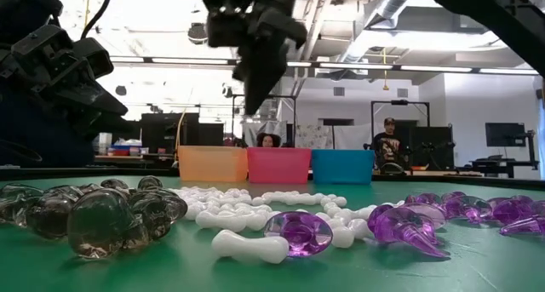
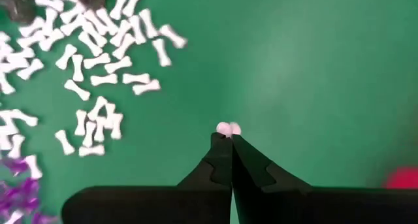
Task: Sort Halloween decoration
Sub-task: Put the white bone toy into the blue bin
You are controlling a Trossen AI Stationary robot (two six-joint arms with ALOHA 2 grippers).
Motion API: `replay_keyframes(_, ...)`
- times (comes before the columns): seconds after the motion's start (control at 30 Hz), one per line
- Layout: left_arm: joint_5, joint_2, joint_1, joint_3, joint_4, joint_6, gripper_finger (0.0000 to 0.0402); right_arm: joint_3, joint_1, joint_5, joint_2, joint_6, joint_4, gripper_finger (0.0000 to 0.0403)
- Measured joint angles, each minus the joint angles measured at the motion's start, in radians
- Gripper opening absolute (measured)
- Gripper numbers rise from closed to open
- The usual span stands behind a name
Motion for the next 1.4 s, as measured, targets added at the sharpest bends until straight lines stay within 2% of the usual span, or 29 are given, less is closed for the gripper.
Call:
replay_keyframes(0.2, 0.007, 0.000, 0.000, 0.000, -0.001, -0.004, 0.0179, 0.000, -0.133, 0.004, -0.103, 0.000, -0.085, 0.0024)
replay_keyframes(0.4, 0.007, 0.000, 0.000, 0.000, -0.001, -0.005, 0.0179, 0.002, -0.313, 0.011, -0.193, 0.031, -0.180, 0.0024)
replay_keyframes(0.63, 0.008, 0.000, 0.000, 0.000, -0.001, -0.017, 0.0179, -0.003, -0.494, 0.057, -0.193, 0.051, -0.268, 0.0024)
replay_keyframes(0.83, 0.008, 0.000, 0.000, 0.000, -0.001, -0.019, 0.0179, -0.120, -0.570, 0.057, -0.192, 0.073, -0.182, 0.0028)
replay_keyframes(1.0, 0.008, 0.000, 0.000, 0.000, -0.001, -0.019, 0.0179, -0.178, -0.566, 0.039, -0.192, 0.074, -0.202, 0.0041)
replay_keyframes(1.13, 0.007, 0.000, 0.000, 0.000, -0.001, -0.019, 0.0179, -0.178, -0.516, -0.025, -0.196, 0.080, -0.203, 0.0039)
replay_keyframes(1.27, 0.007, 0.000, 0.000, 0.000, -0.001, -0.019, 0.0179, -0.178, -0.410, -0.143, -0.196, 0.087, -0.157, 0.0031)
replay_keyframes(1.4, 0.007, 0.000, 0.000, 0.000, -0.001, -0.019, 0.0179, -0.200, -0.253, -0.165, -0.197, 0.086, -0.079, 0.0028)
